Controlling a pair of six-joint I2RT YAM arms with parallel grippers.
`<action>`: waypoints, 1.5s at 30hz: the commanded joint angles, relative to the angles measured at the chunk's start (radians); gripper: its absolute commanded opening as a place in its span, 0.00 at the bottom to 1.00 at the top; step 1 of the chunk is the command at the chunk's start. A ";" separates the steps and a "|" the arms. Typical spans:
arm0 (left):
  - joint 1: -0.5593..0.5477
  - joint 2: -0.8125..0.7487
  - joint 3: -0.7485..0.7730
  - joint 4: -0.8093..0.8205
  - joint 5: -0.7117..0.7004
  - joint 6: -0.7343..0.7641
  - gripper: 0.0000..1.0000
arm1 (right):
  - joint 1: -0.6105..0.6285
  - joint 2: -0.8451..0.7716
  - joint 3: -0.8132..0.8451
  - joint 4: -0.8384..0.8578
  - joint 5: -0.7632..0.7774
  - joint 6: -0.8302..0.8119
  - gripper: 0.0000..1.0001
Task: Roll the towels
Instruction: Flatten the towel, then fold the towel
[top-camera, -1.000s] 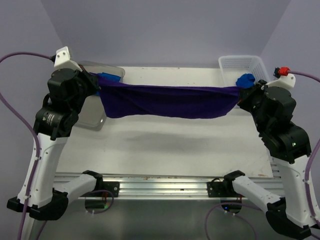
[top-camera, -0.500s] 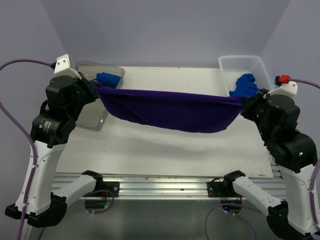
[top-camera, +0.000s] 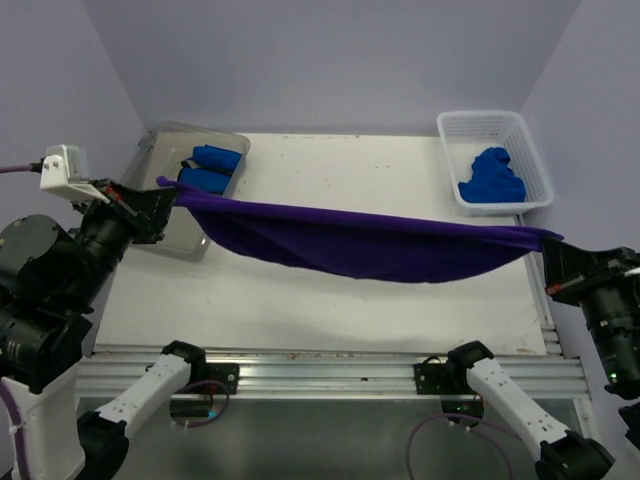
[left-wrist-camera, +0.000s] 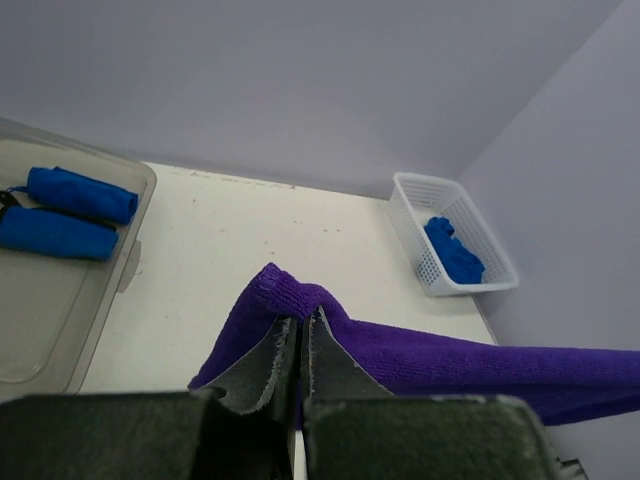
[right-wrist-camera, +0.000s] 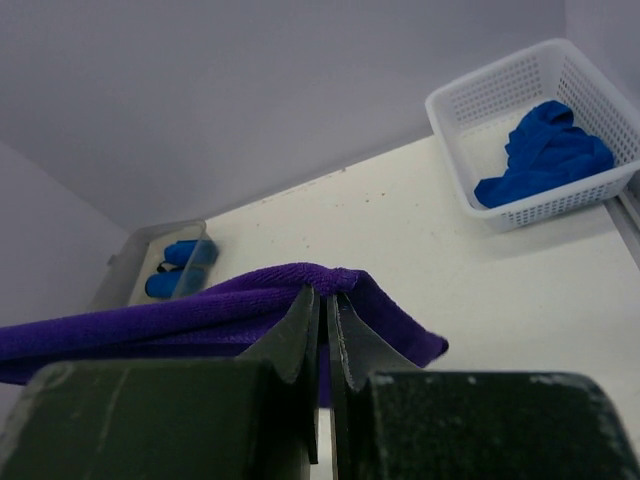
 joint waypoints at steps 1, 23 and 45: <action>0.007 -0.007 0.080 -0.086 0.001 0.029 0.00 | -0.006 -0.004 0.044 -0.089 0.077 -0.009 0.00; 0.022 0.488 -0.628 0.370 -0.065 -0.001 0.00 | -0.068 0.640 -0.717 0.549 0.091 -0.024 0.00; 0.116 0.416 -0.850 0.398 0.085 0.022 0.00 | -0.221 0.636 -0.927 0.522 -0.232 0.015 0.00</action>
